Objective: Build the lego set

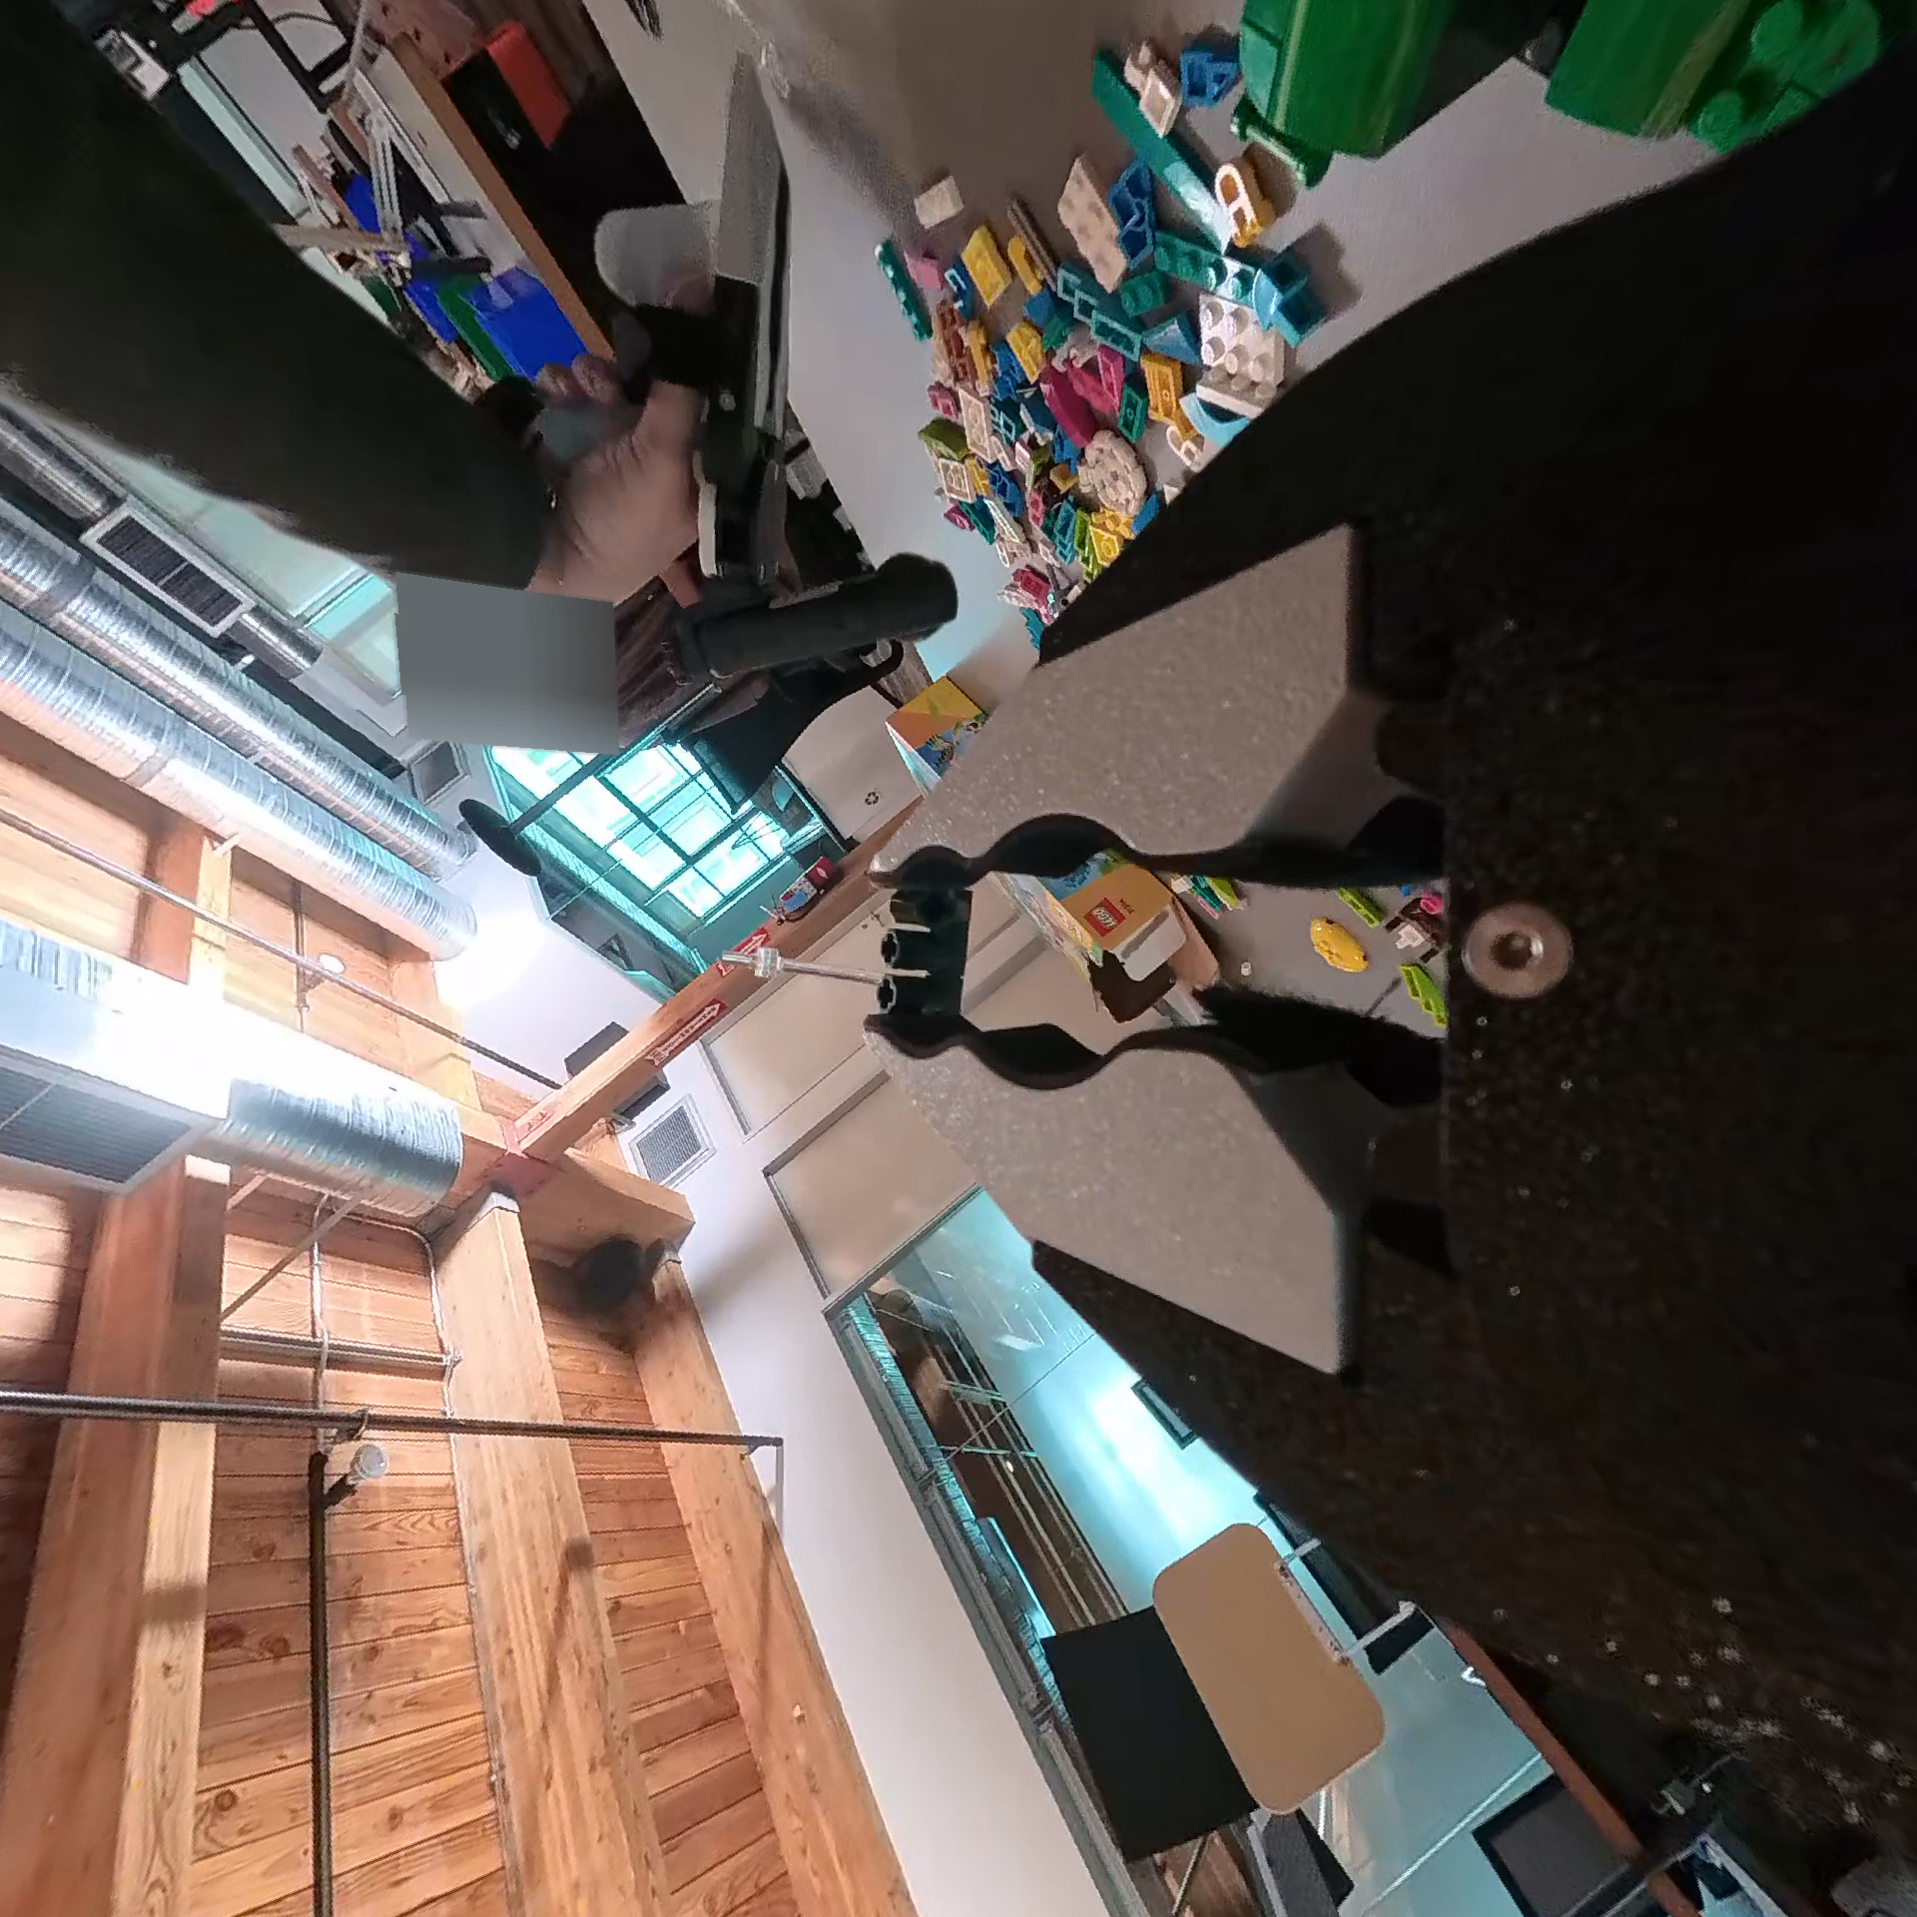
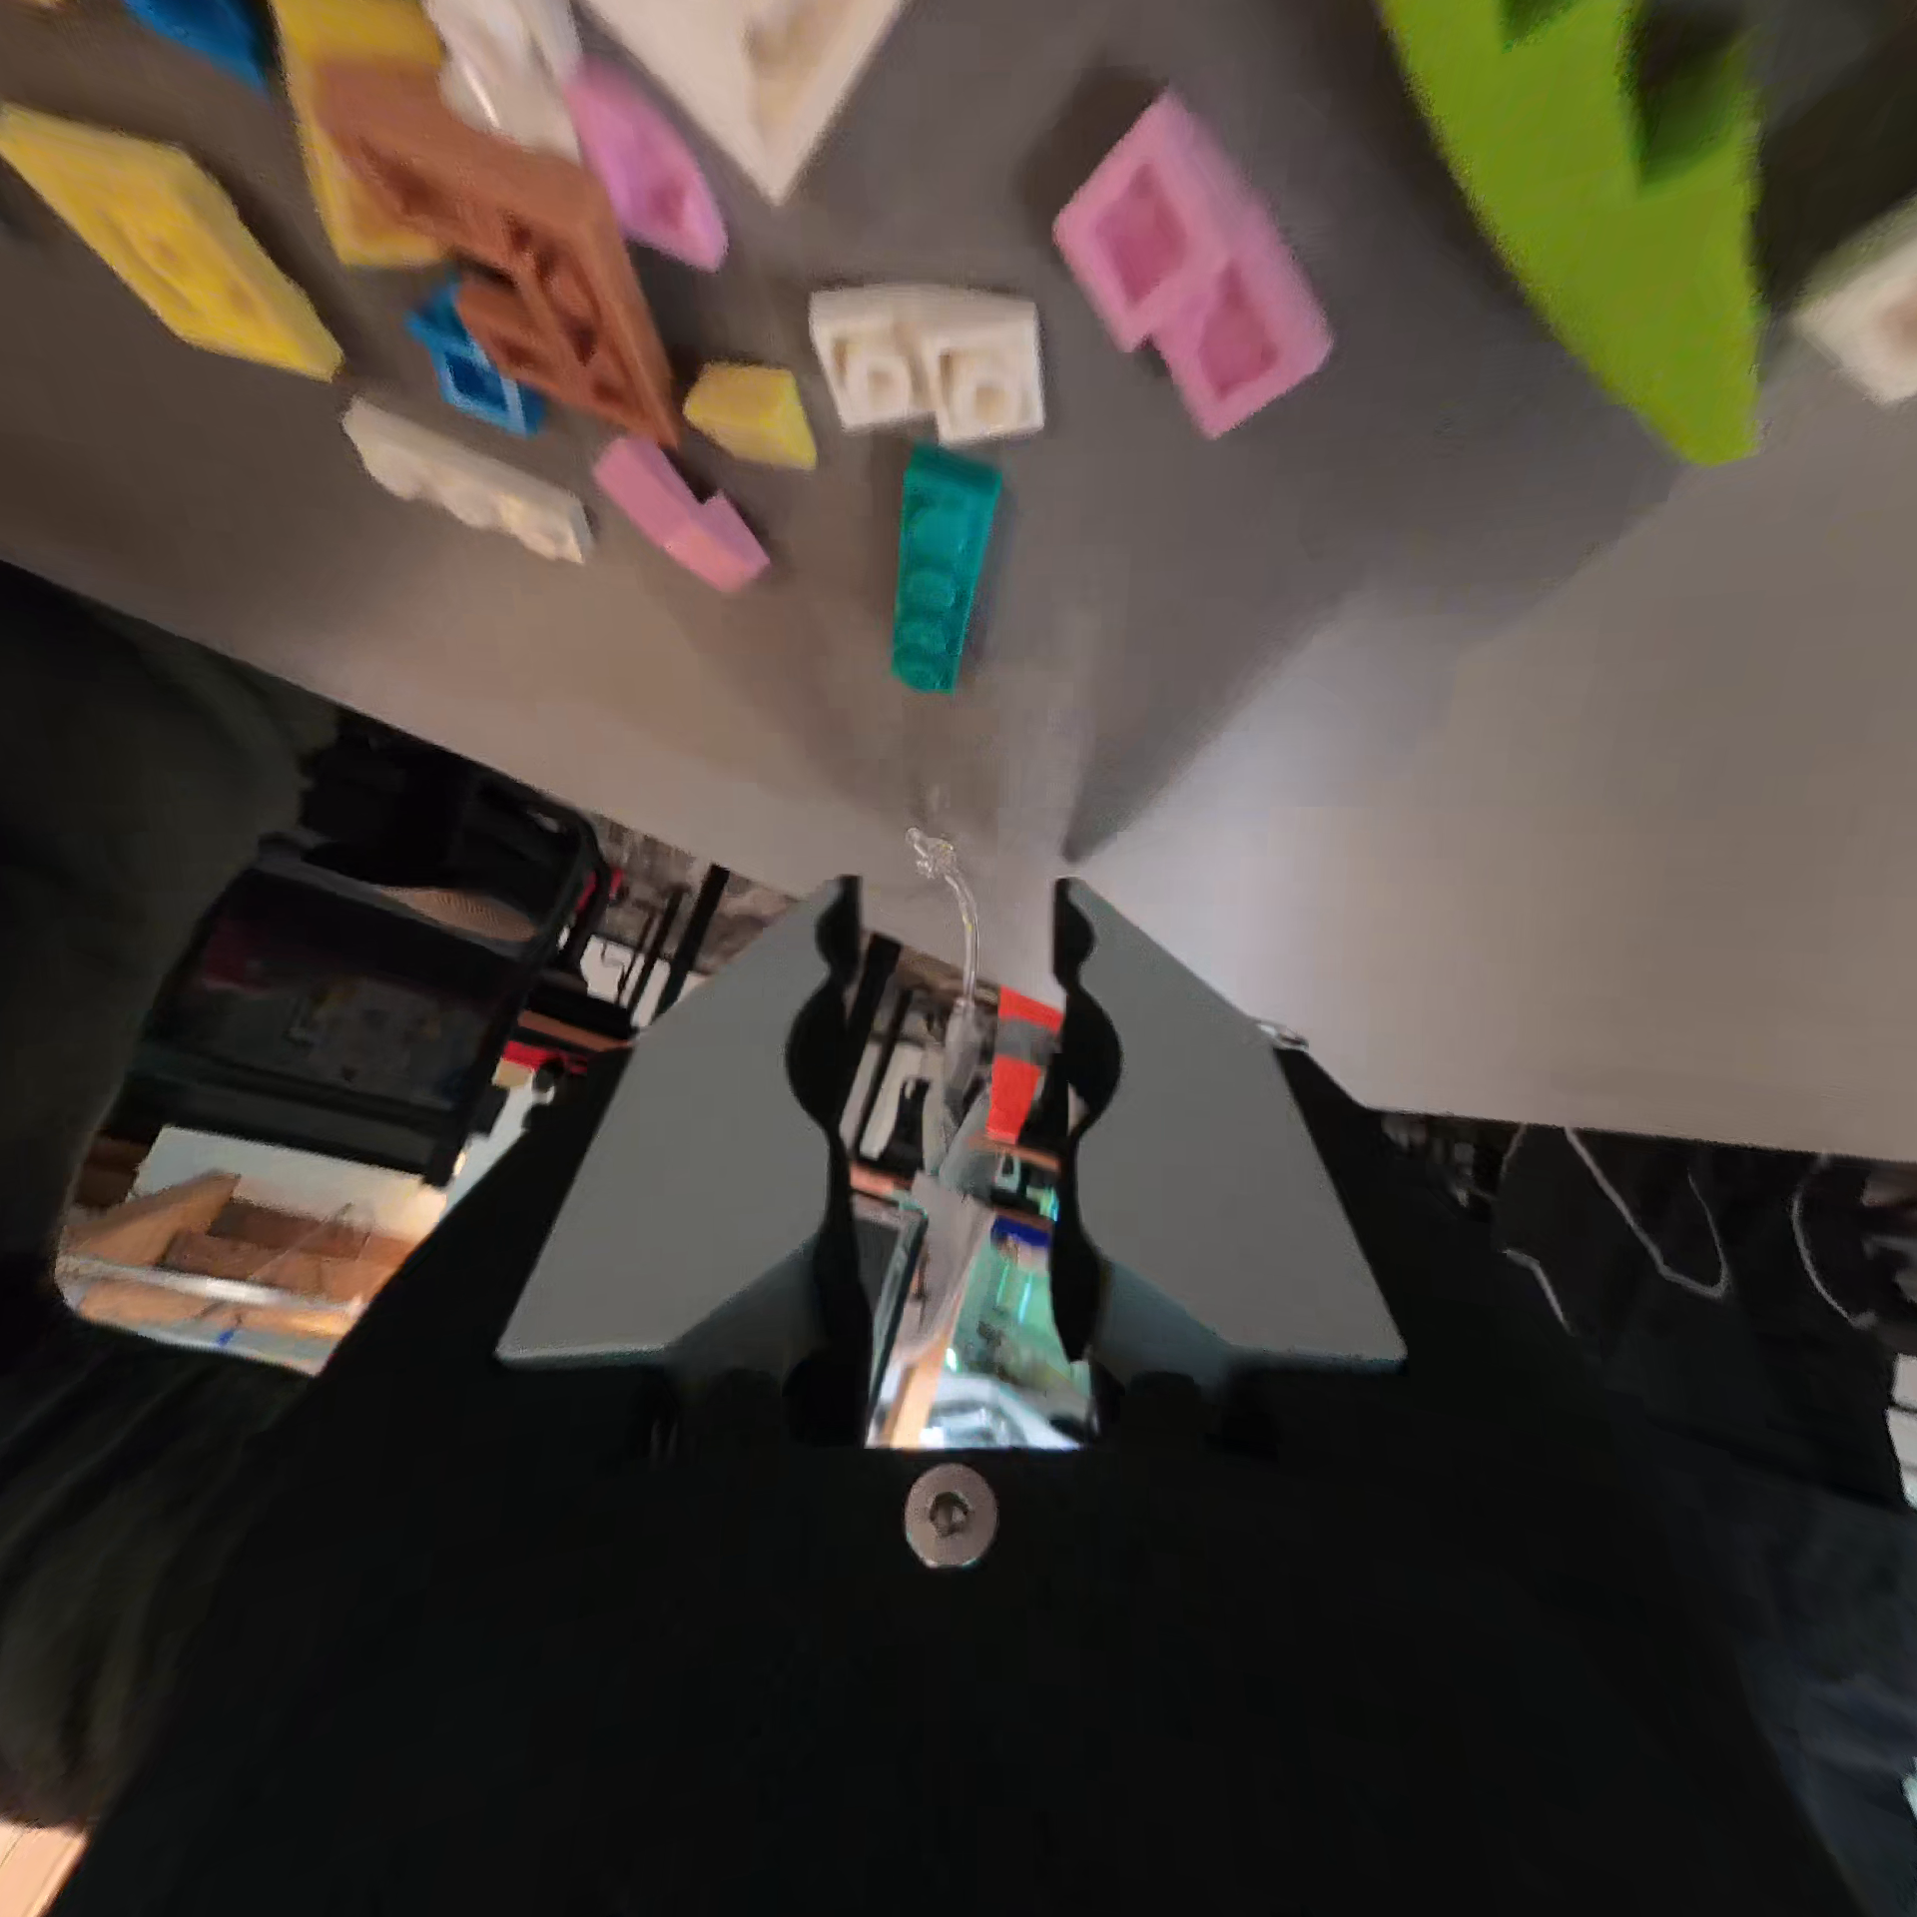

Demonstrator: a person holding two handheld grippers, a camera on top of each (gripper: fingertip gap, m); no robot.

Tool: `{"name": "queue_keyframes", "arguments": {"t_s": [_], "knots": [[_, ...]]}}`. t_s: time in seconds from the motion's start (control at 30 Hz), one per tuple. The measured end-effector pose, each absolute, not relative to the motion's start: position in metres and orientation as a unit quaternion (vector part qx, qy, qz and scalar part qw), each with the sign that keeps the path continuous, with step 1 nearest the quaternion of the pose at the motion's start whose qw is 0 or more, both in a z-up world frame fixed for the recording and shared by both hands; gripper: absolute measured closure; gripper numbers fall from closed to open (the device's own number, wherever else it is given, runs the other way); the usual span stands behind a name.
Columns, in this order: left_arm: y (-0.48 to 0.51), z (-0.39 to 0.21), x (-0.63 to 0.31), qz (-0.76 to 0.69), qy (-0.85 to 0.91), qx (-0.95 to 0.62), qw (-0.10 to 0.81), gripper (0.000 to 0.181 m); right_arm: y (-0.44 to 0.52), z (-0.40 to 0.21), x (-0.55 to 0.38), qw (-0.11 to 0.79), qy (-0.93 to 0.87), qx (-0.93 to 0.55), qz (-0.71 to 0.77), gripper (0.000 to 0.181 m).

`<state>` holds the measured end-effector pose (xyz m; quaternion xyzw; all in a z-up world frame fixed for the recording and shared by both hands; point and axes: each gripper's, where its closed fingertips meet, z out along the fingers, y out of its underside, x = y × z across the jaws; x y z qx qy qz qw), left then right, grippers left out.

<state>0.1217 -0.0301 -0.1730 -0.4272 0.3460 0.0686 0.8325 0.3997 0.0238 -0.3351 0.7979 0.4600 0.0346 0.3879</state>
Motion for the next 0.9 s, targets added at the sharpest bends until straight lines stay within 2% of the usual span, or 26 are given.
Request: {"name": "queue_keyframes", "arguments": {"t_s": [0.1,0.17,0.33,0.53,0.77,0.9], "knots": [[-0.031,-0.175,0.125,0.074,0.356,-0.422,0.830,0.161,0.032,-0.333,0.390,0.305,0.484,0.820,-0.007,0.129],[-0.032,-0.175,0.126,0.077,0.357,-0.421,0.830,0.161,0.035,-0.322,0.385,0.231,0.505,0.830,-0.050,0.130],[-0.033,-0.174,0.128,0.076,0.358,-0.419,0.831,0.160,0.043,-0.310,0.404,0.041,0.583,0.805,-0.101,0.154],[-0.036,-0.178,0.135,0.086,0.380,-0.408,0.826,0.160,0.032,-0.327,0.417,-0.156,0.627,0.762,-0.032,0.156],[-0.039,-0.182,0.142,0.080,0.392,-0.406,0.821,0.161,0.024,-0.333,0.400,-0.248,0.574,0.778,-0.056,0.157],[-0.039,-0.186,0.146,0.081,0.403,-0.405,0.816,0.160,0.026,-0.334,0.392,-0.229,0.547,0.800,-0.088,0.161]]}}
